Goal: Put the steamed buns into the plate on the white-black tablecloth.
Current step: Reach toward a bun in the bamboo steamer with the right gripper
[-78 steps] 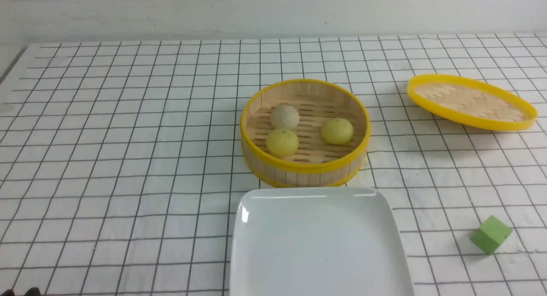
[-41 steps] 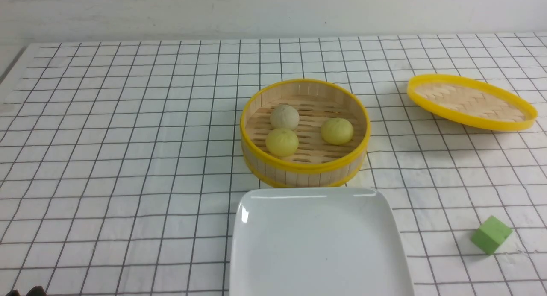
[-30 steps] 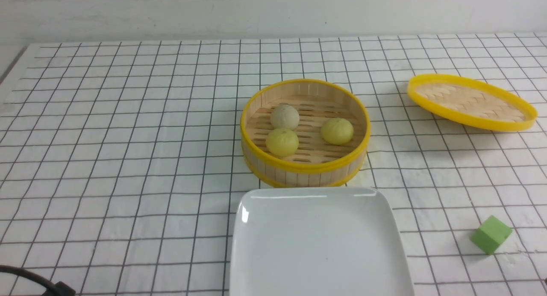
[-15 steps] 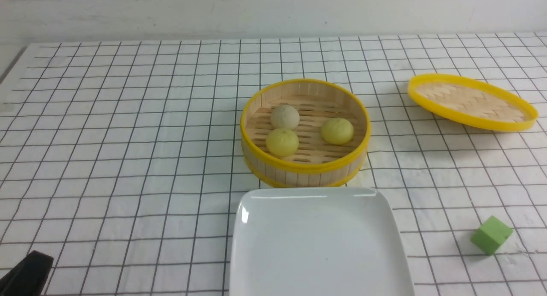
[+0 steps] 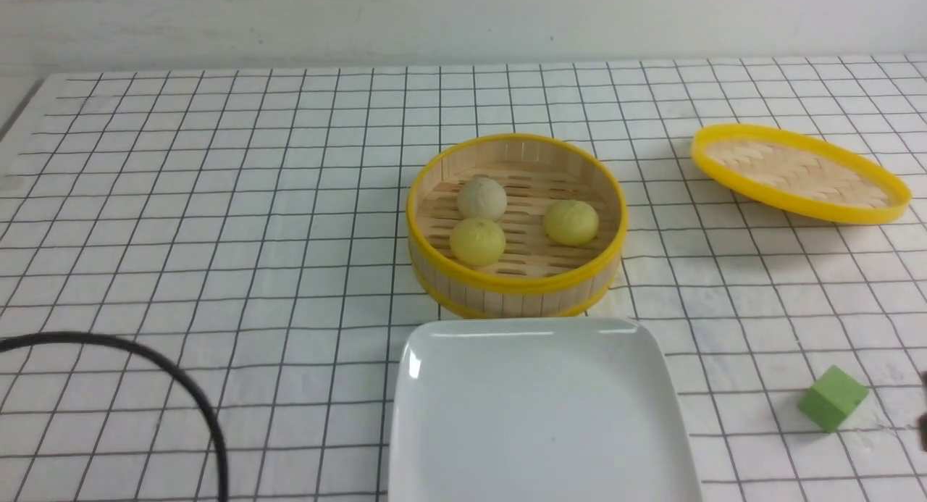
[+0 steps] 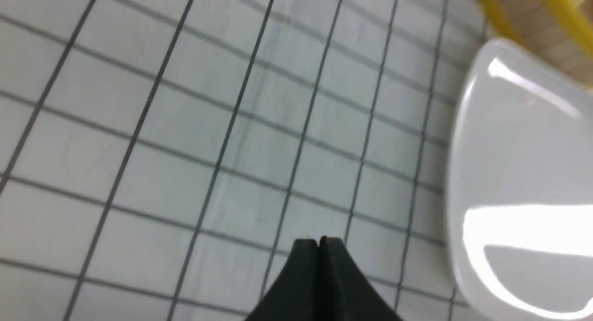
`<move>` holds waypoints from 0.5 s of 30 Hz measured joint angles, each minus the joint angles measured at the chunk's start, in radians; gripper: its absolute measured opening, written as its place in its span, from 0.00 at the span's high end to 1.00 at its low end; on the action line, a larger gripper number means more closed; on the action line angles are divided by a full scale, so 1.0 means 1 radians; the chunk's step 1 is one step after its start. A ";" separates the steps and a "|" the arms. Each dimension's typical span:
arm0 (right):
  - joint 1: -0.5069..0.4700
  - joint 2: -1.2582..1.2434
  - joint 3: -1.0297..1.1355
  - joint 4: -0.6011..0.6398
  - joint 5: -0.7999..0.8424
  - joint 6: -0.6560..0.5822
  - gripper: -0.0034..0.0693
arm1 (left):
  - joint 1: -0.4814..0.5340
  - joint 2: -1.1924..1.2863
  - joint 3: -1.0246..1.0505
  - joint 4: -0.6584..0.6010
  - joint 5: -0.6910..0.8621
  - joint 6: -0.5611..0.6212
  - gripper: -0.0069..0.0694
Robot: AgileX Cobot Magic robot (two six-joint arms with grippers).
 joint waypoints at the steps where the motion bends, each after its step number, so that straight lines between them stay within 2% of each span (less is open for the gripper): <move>1: 0.013 0.051 -0.020 0.046 0.005 -0.050 0.92 | 0.000 0.035 -0.008 0.001 0.011 0.020 0.91; 2: 0.042 0.130 -0.060 0.127 0.009 -0.138 0.90 | 0.000 0.090 -0.022 0.001 0.015 0.042 0.91; 6: 0.114 0.288 -0.196 0.247 -0.007 -0.261 0.80 | 0.000 0.190 -0.039 -0.003 0.008 0.088 0.91; 10: 0.167 0.408 -0.339 0.248 -0.071 -0.268 0.70 | 0.000 0.228 -0.041 -0.005 -0.003 0.094 0.90; 15: 0.275 0.653 -0.607 0.148 -0.186 -0.261 0.52 | 0.000 0.236 -0.044 -0.006 -0.035 0.099 0.82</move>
